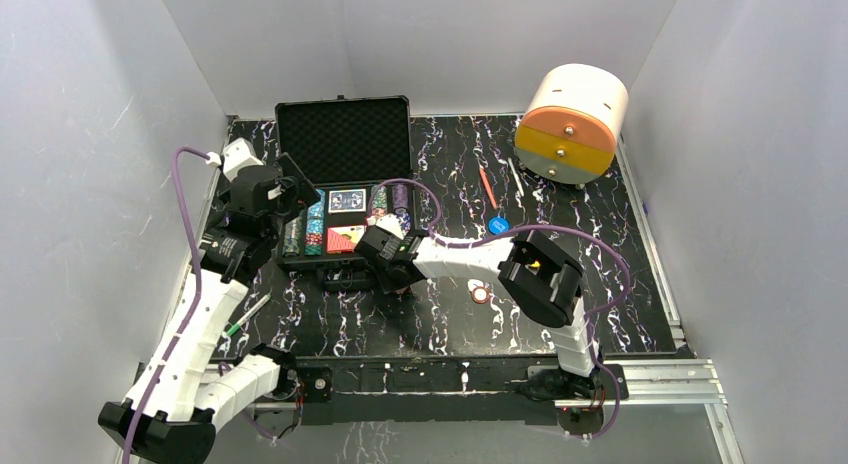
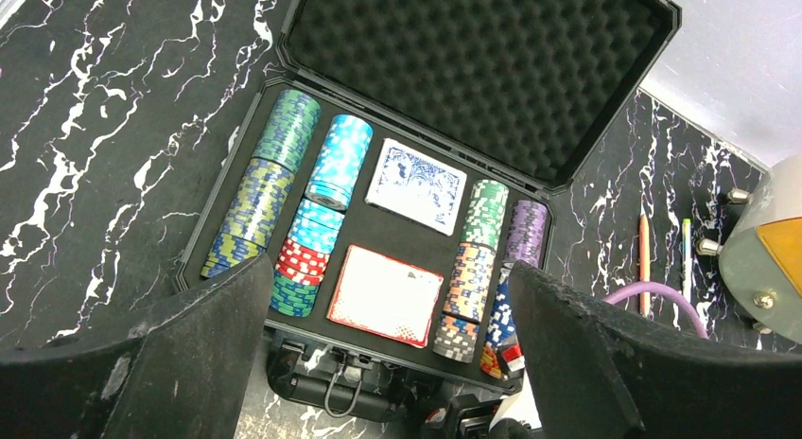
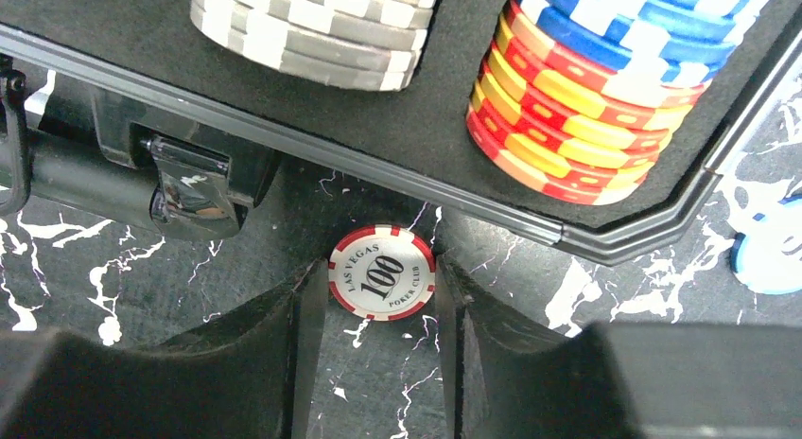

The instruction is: Pack up texas hold em set

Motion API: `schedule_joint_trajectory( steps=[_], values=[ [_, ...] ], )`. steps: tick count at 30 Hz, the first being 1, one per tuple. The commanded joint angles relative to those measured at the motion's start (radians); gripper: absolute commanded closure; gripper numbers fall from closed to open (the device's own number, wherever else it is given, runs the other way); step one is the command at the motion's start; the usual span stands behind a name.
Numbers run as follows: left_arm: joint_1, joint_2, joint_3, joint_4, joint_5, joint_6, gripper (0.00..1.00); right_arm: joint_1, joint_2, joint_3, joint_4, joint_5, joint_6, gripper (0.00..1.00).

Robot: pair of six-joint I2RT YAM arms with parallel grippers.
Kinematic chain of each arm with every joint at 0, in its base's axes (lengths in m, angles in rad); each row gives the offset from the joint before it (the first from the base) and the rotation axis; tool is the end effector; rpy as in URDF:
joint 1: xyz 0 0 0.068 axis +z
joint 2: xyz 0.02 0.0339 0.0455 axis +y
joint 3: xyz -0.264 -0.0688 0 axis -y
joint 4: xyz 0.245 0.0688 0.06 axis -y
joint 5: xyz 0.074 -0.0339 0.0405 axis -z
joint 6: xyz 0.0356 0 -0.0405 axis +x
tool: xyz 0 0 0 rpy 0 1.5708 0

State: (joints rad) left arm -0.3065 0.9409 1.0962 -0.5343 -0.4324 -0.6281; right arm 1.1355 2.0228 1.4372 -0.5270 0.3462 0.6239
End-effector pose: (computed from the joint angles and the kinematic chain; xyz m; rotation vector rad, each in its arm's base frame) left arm 0.1914 -0.0449 0.3847 -0.5829 1.8282 -0.2076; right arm 0.1881 0.3759 0.1692 -0.5516 2.5255 0.1763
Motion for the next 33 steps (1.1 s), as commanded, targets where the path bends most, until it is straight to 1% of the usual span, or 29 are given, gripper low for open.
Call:
schedule_joint_trajectory(
  steps=[1,3,6,9,11,15,19,22,24,26,28,29,31,33],
  values=[
    [0.006,-0.004,-0.001,-0.021,0.005,-0.002,0.05,0.003,0.076,-0.037,-0.062,0.032,0.016,0.55],
    [0.006,0.004,0.002,-0.041,-0.012,0.007,0.04,0.002,0.065,-0.037,-0.075,0.038,0.027,0.59],
    [0.006,0.016,0.000,-0.074,-0.009,0.016,0.02,0.003,0.017,-0.055,-0.091,0.058,0.058,0.61],
    [0.006,0.023,-0.025,-0.086,0.051,0.012,0.02,0.003,-0.075,-0.098,-0.083,0.079,0.102,0.61],
    [0.006,0.018,-0.058,-0.069,0.132,0.017,0.02,0.003,-0.140,-0.141,-0.071,0.095,0.131,0.61],
    [0.006,-0.006,-0.171,0.046,0.354,0.037,0.02,0.001,-0.241,-0.204,-0.049,0.127,0.192,0.59],
    [0.006,-0.011,-0.269,0.149,0.542,0.036,0.02,-0.008,-0.330,-0.246,-0.022,0.138,0.256,0.59],
    [0.006,0.006,-0.314,0.203,0.675,0.054,0.02,-0.030,-0.391,-0.273,0.001,0.131,0.298,0.59],
    [0.006,0.028,-0.339,0.240,0.763,0.061,0.05,-0.056,-0.434,-0.293,0.026,0.112,0.325,0.58],
    [0.006,0.049,-0.378,0.301,0.849,0.039,0.12,-0.086,-0.487,-0.323,0.060,0.077,0.350,0.58],
    [-0.004,0.060,-0.455,0.396,0.898,-0.005,0.17,-0.125,-0.522,-0.350,0.107,0.020,0.372,0.57],
    [-0.007,0.058,-0.492,0.426,0.907,-0.025,0.18,-0.148,-0.536,-0.363,0.123,-0.002,0.381,0.57],
    [-0.032,0.053,-0.551,0.520,0.918,-0.054,0.19,-0.192,-0.555,-0.384,0.162,-0.079,0.403,0.57],
    [-0.063,0.047,-0.589,0.588,0.899,-0.077,0.19,-0.225,-0.564,-0.396,0.183,-0.131,0.427,0.57]
  ],
)
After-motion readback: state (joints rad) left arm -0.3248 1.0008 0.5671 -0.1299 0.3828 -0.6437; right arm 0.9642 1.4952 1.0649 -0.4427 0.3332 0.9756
